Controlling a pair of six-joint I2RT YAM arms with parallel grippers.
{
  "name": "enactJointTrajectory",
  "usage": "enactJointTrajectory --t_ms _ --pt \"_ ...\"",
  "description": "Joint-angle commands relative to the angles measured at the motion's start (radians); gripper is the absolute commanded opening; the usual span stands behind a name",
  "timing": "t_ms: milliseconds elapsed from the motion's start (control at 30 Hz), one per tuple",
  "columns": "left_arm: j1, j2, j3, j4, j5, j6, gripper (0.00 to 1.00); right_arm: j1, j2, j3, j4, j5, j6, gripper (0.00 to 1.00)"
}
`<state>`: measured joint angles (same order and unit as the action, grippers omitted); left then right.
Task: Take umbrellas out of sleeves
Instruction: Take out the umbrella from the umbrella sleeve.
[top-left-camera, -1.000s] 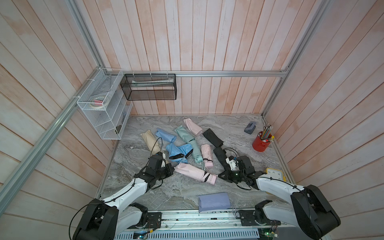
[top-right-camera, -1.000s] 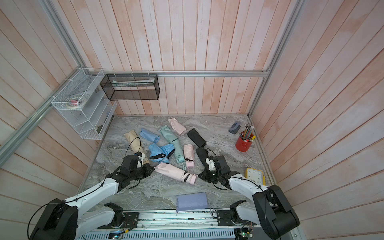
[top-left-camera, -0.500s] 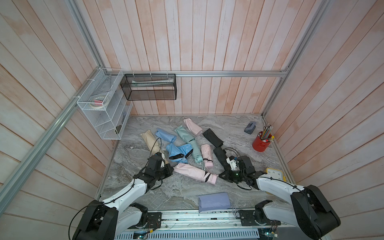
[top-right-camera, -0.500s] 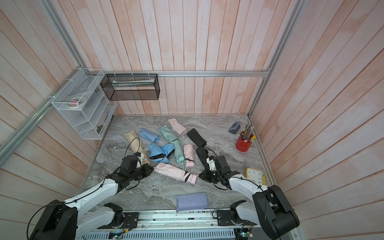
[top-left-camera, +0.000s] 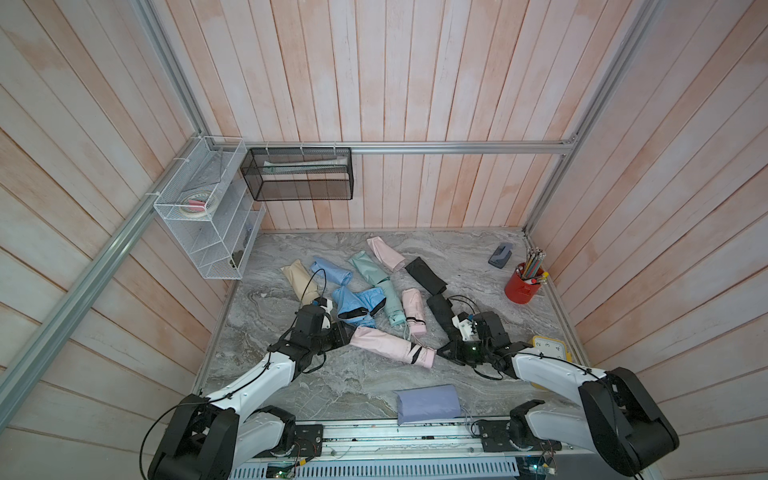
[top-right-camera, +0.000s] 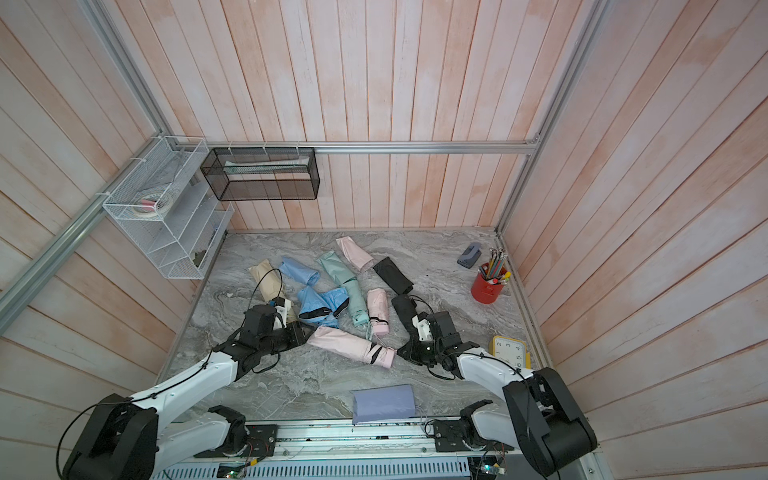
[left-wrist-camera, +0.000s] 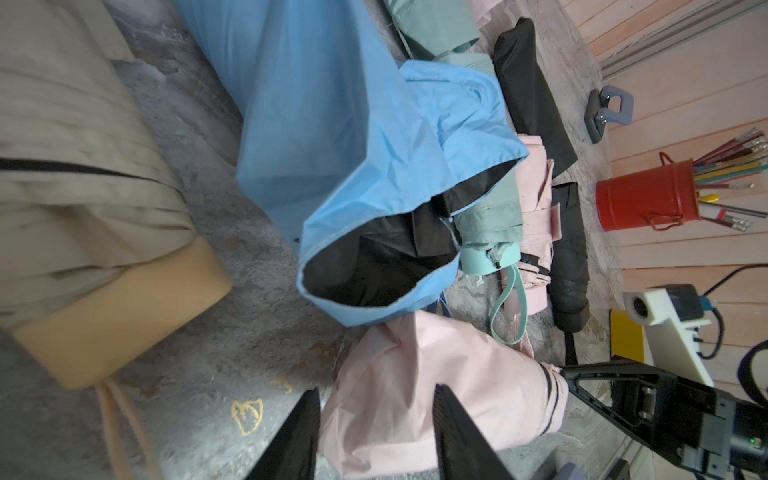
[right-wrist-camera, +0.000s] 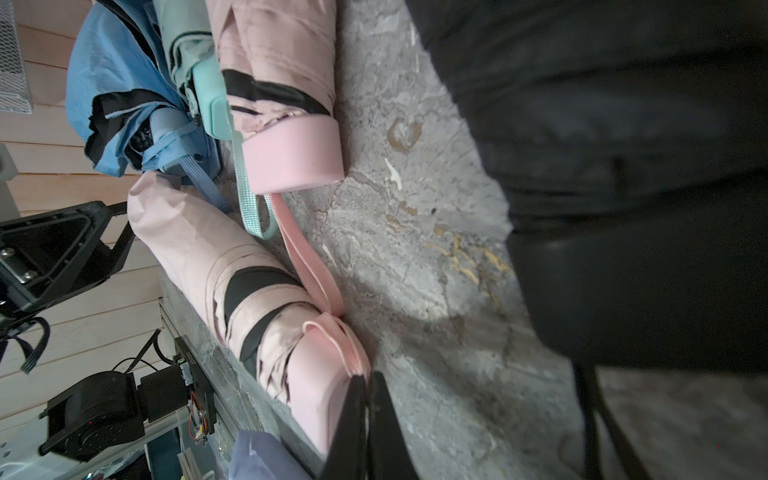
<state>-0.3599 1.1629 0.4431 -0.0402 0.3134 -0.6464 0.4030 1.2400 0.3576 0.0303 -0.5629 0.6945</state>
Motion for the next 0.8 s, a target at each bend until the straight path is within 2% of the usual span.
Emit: enactJointTrajectory --t_ms 0,367,533,700,767 --pt "0.004 0.049 0.030 0.042 0.057 0.032 0.46 -0.006 0.004 -0.003 0.006 -0.015 -0.016 0.00" --pt "-0.005 0.124 0.058 0.056 0.109 0.053 0.45 -0.005 0.013 -0.004 0.020 -0.020 -0.008 0.00" --pt "-0.007 0.141 0.052 0.069 0.130 0.048 0.28 -0.006 0.008 -0.006 0.014 -0.018 -0.012 0.00" --pt "-0.007 0.119 0.048 0.054 0.108 0.050 0.03 -0.006 0.008 -0.003 0.010 -0.015 -0.013 0.00" --pt "-0.007 0.104 0.051 0.035 0.079 0.048 0.00 -0.006 0.008 -0.002 0.006 -0.012 -0.016 0.00"
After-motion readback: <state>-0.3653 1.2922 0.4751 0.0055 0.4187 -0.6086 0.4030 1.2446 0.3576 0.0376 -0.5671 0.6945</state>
